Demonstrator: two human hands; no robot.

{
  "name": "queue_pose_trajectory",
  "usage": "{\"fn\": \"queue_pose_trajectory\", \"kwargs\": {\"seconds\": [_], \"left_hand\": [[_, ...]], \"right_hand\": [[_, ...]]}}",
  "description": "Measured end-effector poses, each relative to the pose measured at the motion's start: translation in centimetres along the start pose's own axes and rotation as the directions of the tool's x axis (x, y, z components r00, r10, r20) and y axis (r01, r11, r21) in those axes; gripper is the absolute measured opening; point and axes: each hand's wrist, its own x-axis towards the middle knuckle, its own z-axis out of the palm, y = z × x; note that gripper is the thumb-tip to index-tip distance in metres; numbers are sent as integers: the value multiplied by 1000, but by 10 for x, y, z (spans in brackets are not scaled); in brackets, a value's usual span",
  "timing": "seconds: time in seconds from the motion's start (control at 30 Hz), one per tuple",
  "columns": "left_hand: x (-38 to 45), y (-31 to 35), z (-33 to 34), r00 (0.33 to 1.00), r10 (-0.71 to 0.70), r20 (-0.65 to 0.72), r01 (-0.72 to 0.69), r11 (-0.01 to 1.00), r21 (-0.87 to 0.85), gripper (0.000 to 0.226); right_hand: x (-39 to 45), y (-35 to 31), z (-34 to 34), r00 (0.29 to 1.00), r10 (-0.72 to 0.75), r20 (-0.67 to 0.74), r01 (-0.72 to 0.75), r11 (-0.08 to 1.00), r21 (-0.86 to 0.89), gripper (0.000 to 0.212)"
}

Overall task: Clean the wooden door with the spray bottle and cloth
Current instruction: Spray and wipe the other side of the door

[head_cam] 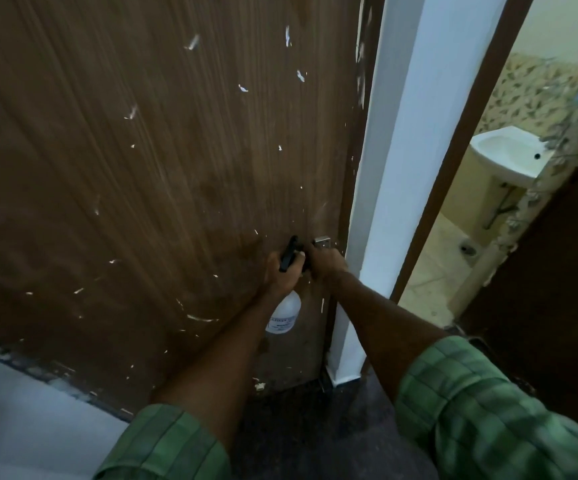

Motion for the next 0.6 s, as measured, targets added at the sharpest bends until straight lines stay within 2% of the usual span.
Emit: {"fn": "queue_pose_trajectory", "kwargs": {"seconds": [0.07, 0.13, 0.2, 0.37, 0.5, 0.6], "left_hand": [[-3, 5, -7, 1000, -9, 0, 9, 999, -48, 17], [-2, 13, -17, 999, -38, 1, 38, 993, -109, 13], [2, 24, -26, 999, -49, -4, 49, 991, -127, 10], [15, 58, -52, 999, -45, 10, 46, 967, -249, 23], [17, 86, -67, 1000, 20, -9, -22, 967, -255, 22], [18, 111, -81, 997, 47, -63, -63, 957, -282, 29]], "right_hand": [[-6, -10, -22, 998, 27, 57, -35, 988, 153, 26], [-8, -16, -36, 1000, 9, 4, -10, 970, 241, 35], [-16, -21, -47, 998, 27, -63, -11, 971, 239, 53], [-40, -42, -70, 981, -8, -196, 57, 967, 248, 41], [-53, -56, -90, 924, -31, -381, 125, 966, 226, 47], [-57, -67, -126, 866, -48, -498, 192, 951, 244, 41]]}}
